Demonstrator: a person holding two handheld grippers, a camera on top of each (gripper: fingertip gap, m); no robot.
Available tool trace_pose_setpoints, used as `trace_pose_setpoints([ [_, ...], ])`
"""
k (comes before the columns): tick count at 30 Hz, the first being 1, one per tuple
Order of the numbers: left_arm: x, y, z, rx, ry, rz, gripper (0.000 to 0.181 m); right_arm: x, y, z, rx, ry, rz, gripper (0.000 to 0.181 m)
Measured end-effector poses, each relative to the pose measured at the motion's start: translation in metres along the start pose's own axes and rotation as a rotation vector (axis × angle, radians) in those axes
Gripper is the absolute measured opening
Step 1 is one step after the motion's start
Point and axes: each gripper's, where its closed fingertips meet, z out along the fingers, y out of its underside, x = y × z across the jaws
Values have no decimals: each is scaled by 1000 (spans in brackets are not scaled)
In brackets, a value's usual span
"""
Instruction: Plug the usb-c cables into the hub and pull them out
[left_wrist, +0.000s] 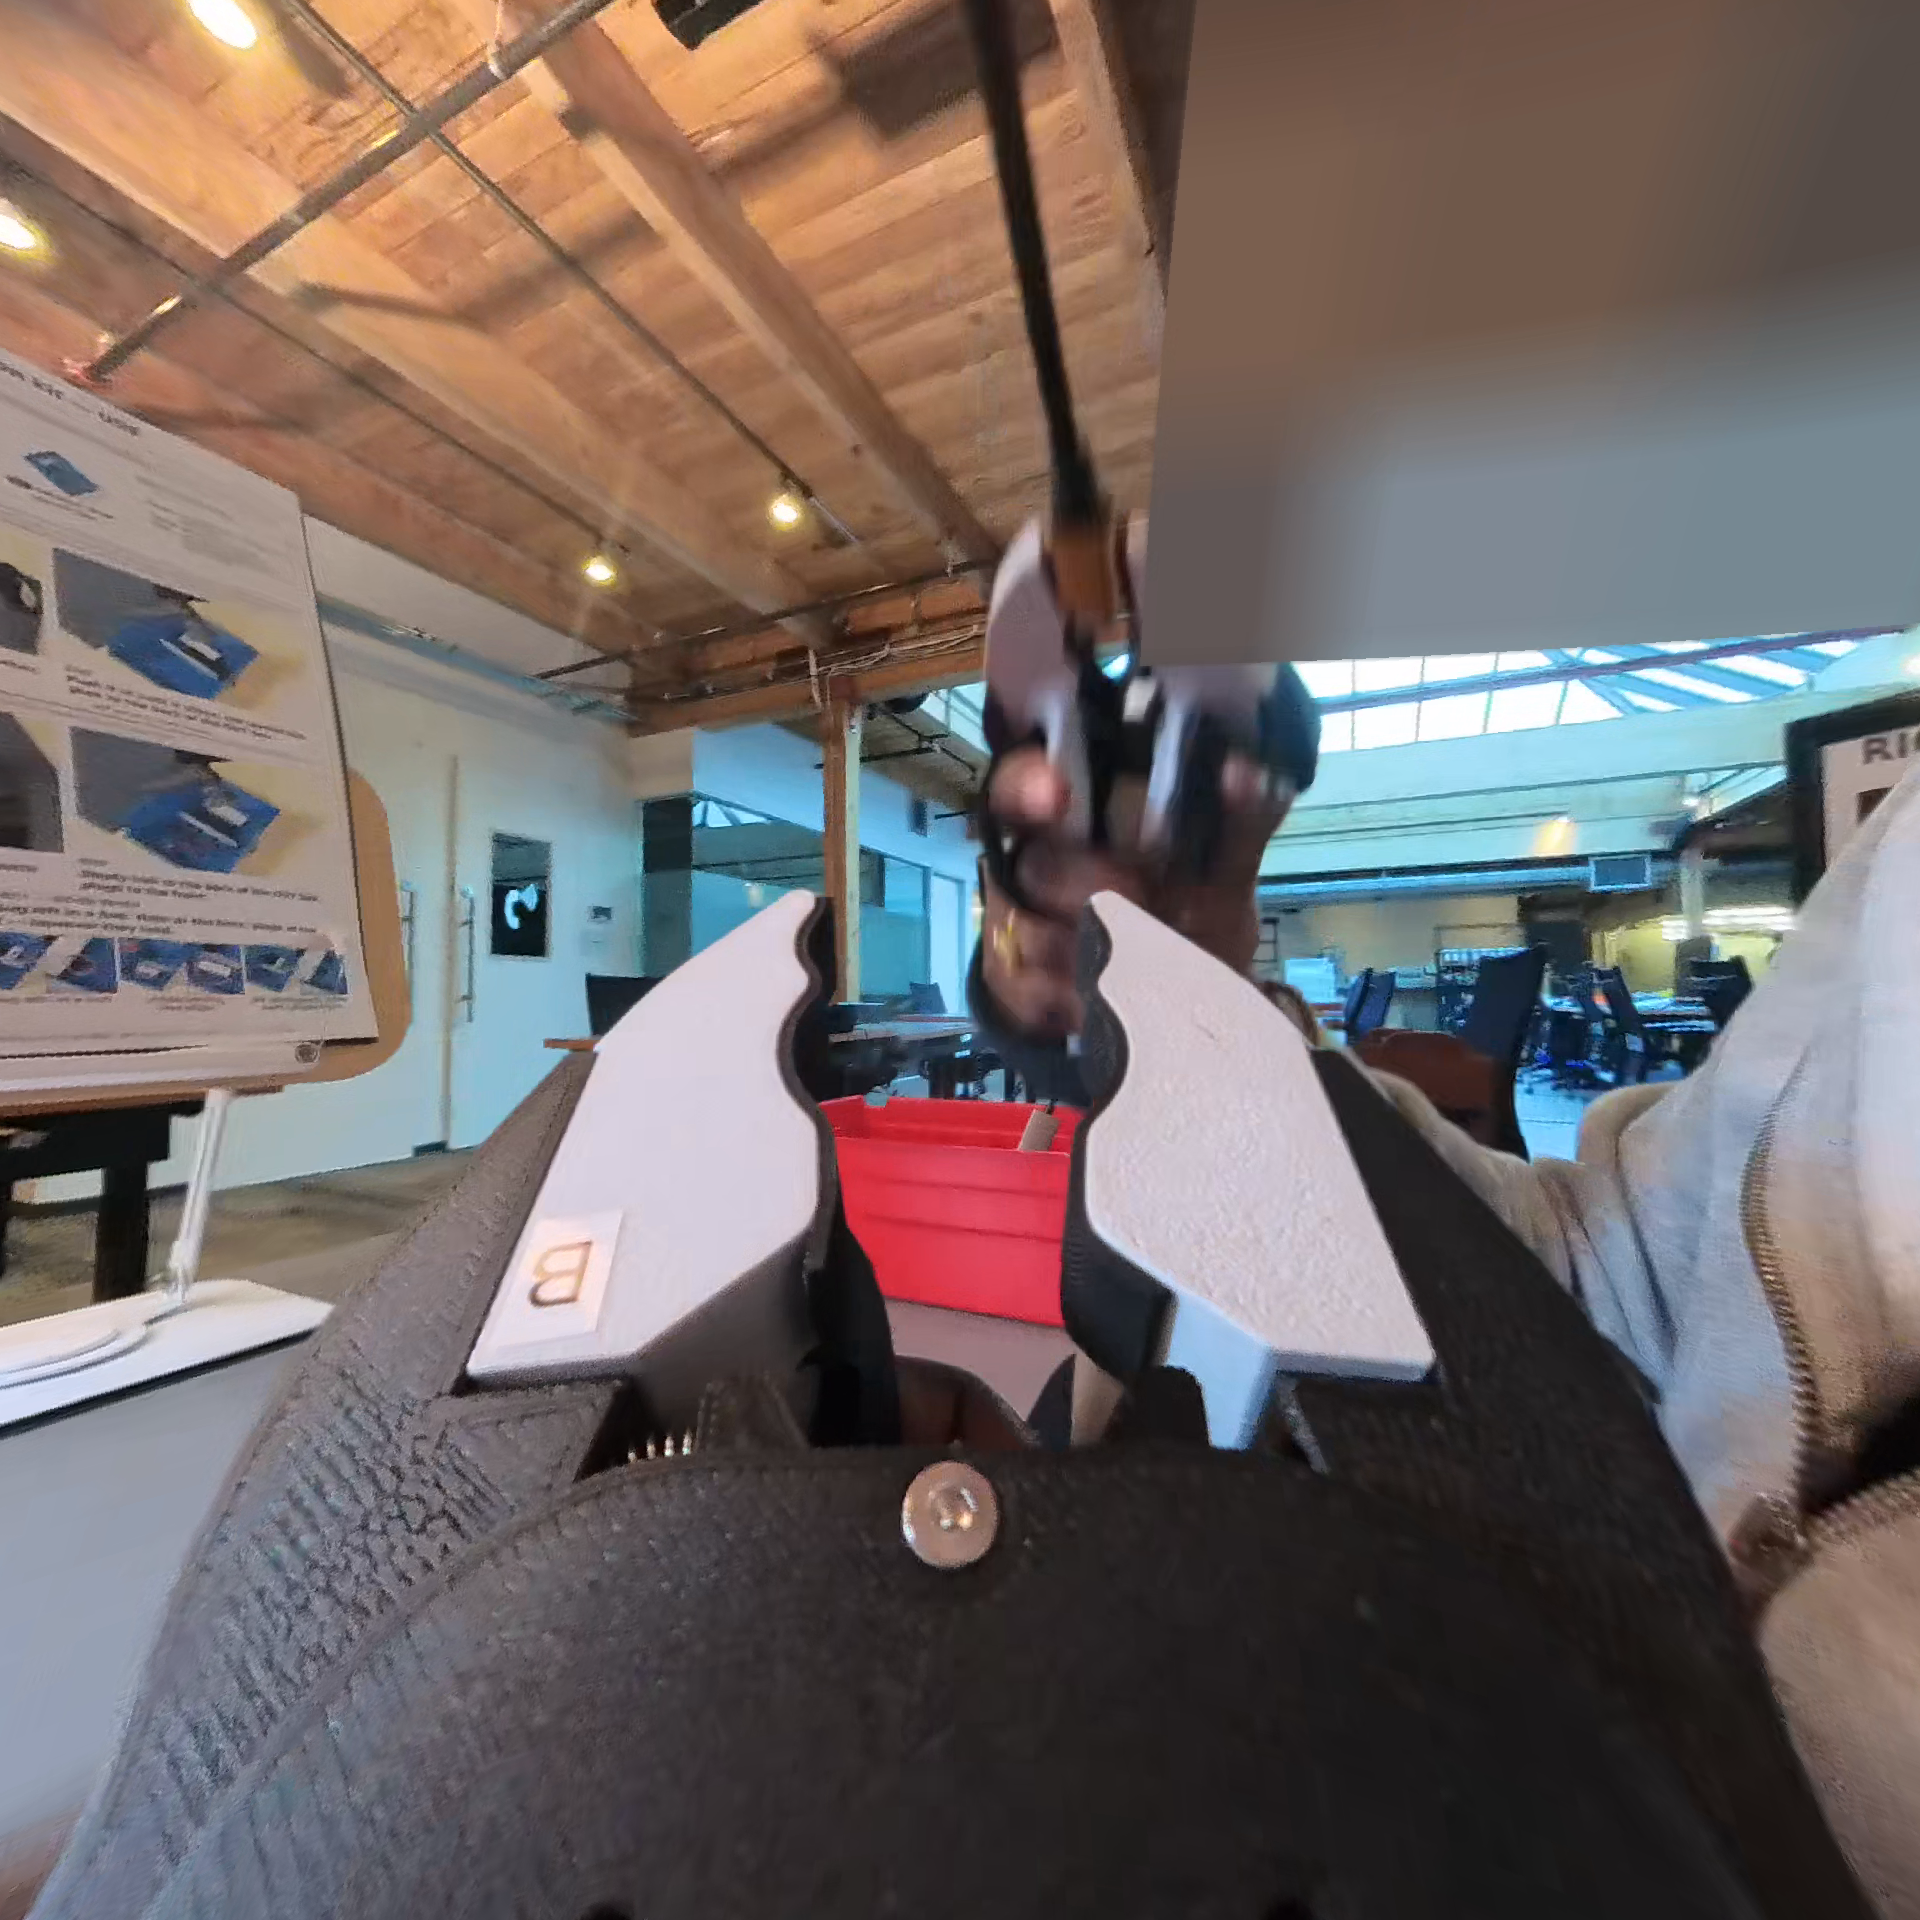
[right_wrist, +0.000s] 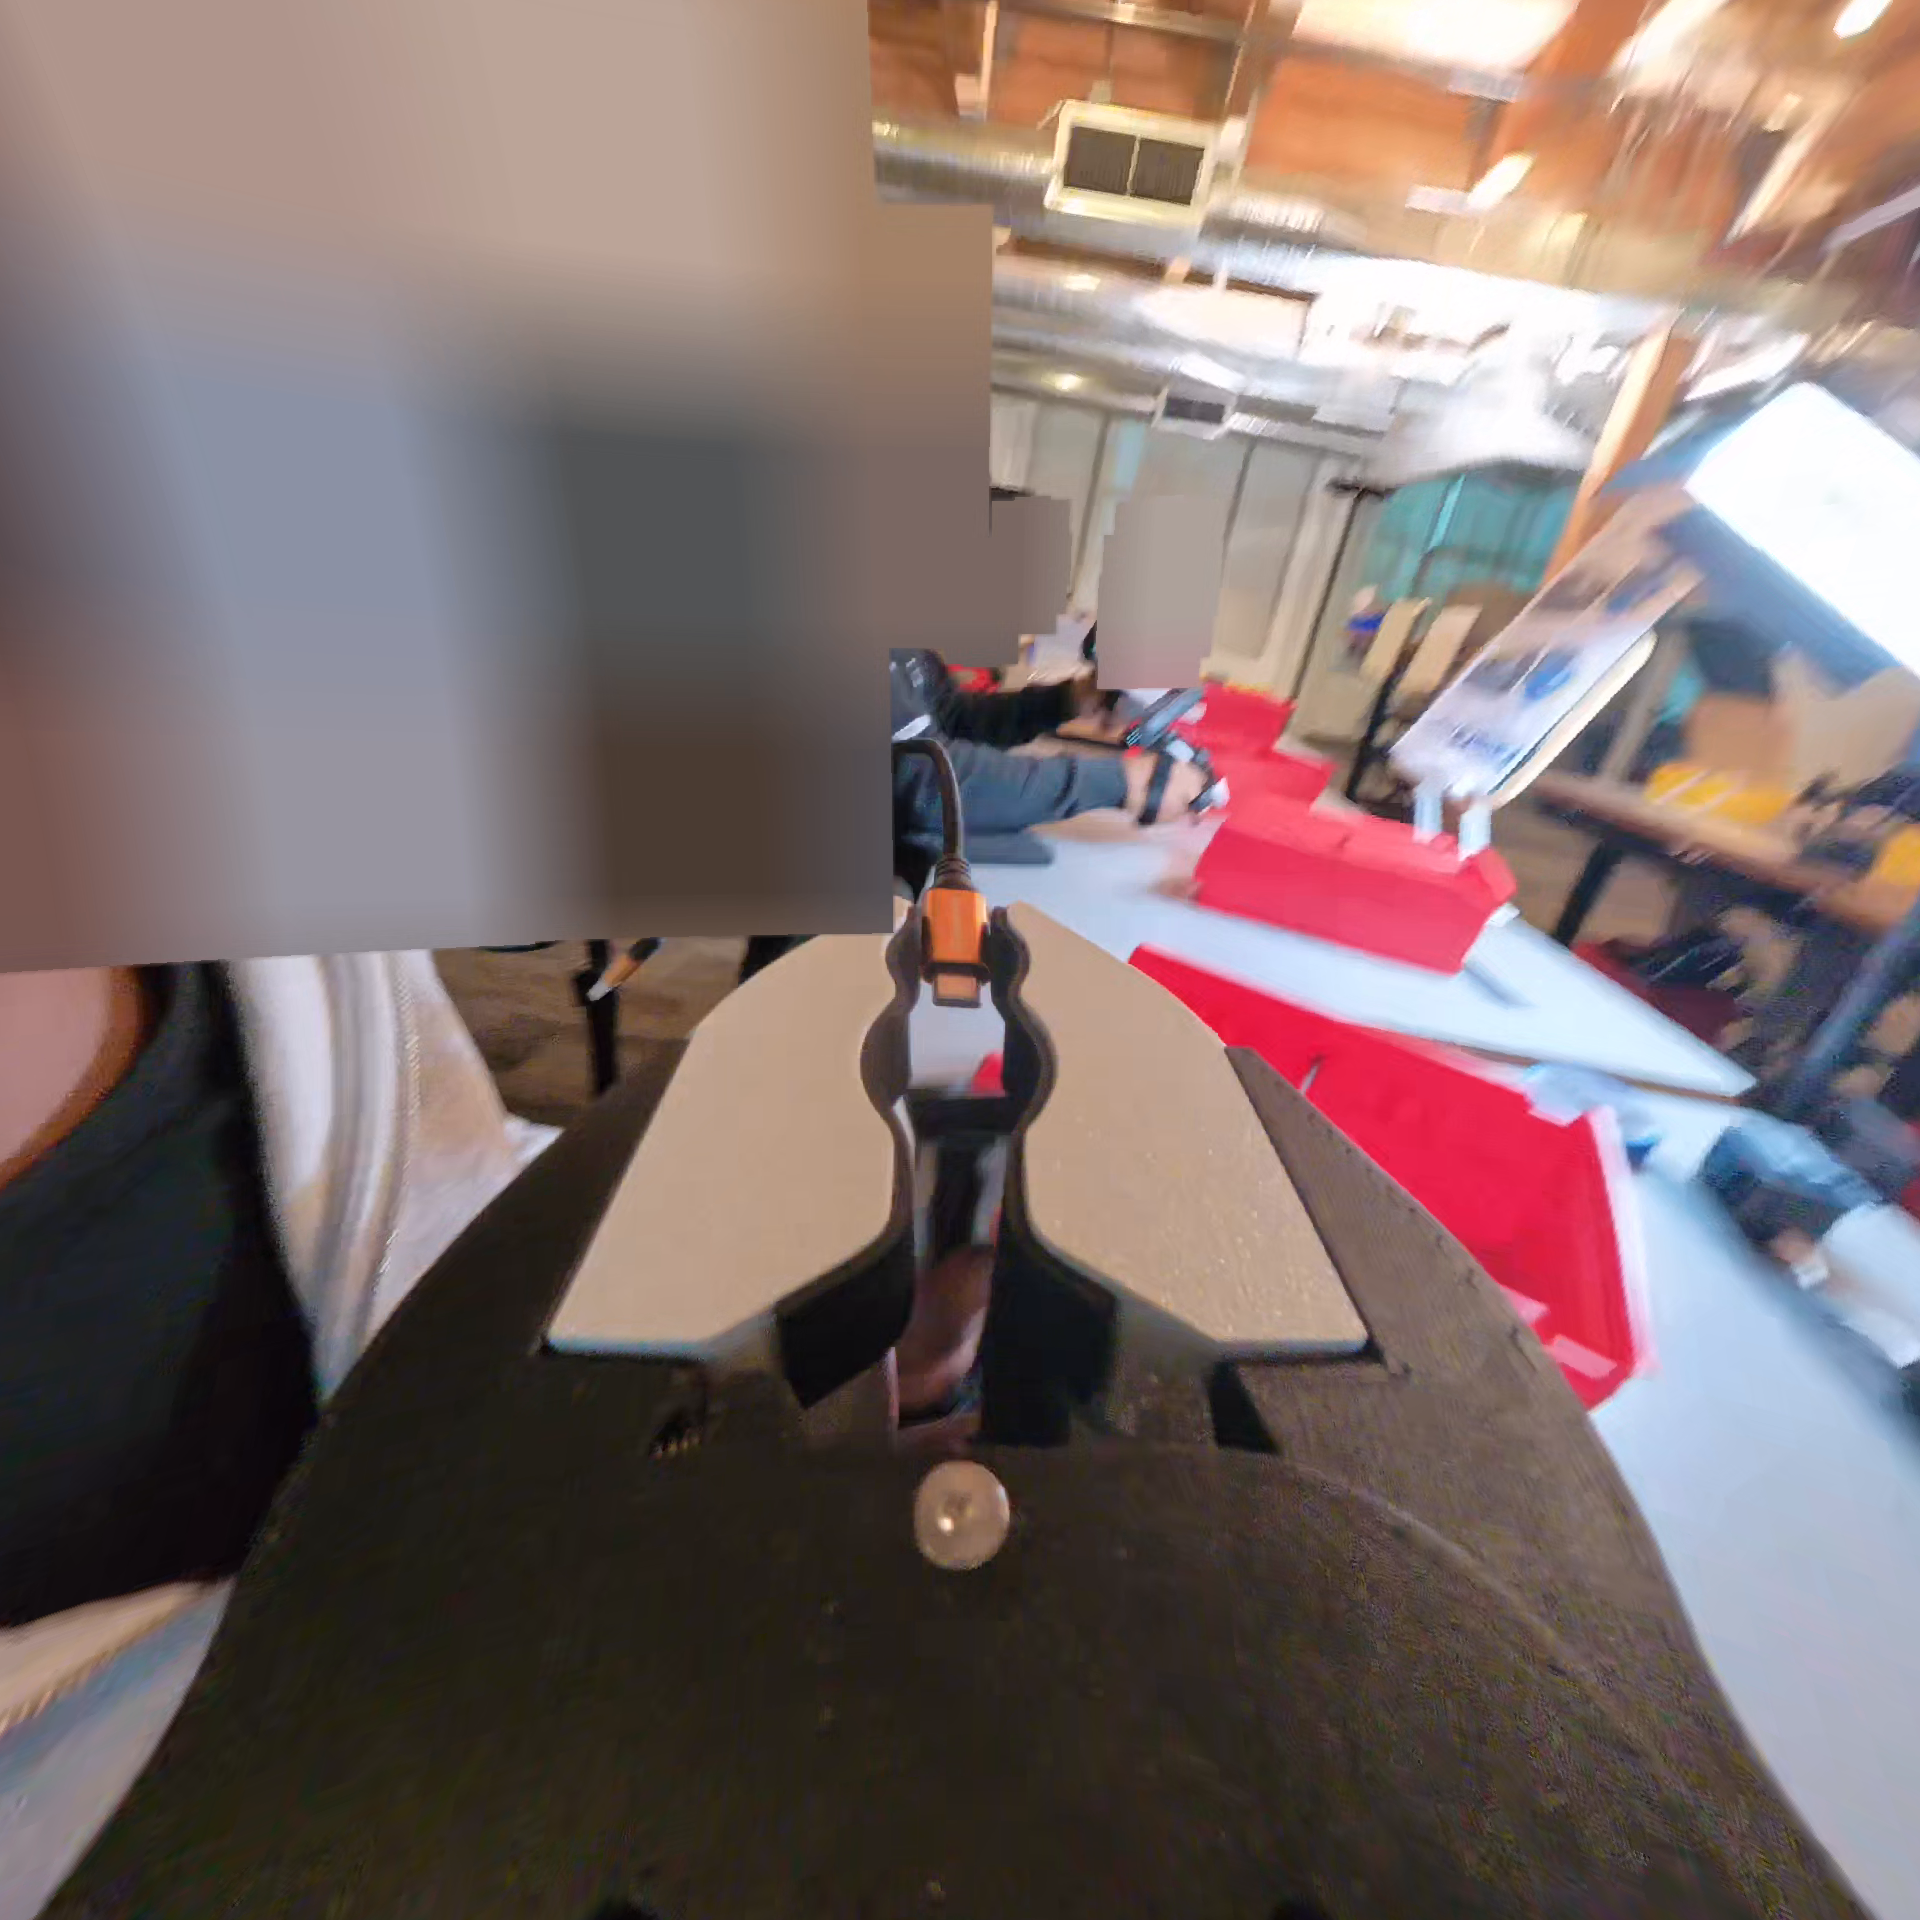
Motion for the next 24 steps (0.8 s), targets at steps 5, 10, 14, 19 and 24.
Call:
trace_pose_setpoints([
  [5,2,4,-6,-125,62,24,43,6,60,-15,-125,-5,111,12],
  [10,11,12,-8,-191,136,4,34,-3,75,-16,-209,-53,101,11],
  [14,19,17,-11,-220,197,-42,15,-6,82,-14,-236,-68,100,12],
  [19,17,18,-12,-224,191,-51,11,-7,83,-14,-226,-52,68,12],
  [24,19,23,-13,-253,201,-42,17,-7,81,-16,-215,-51,65,12],
])
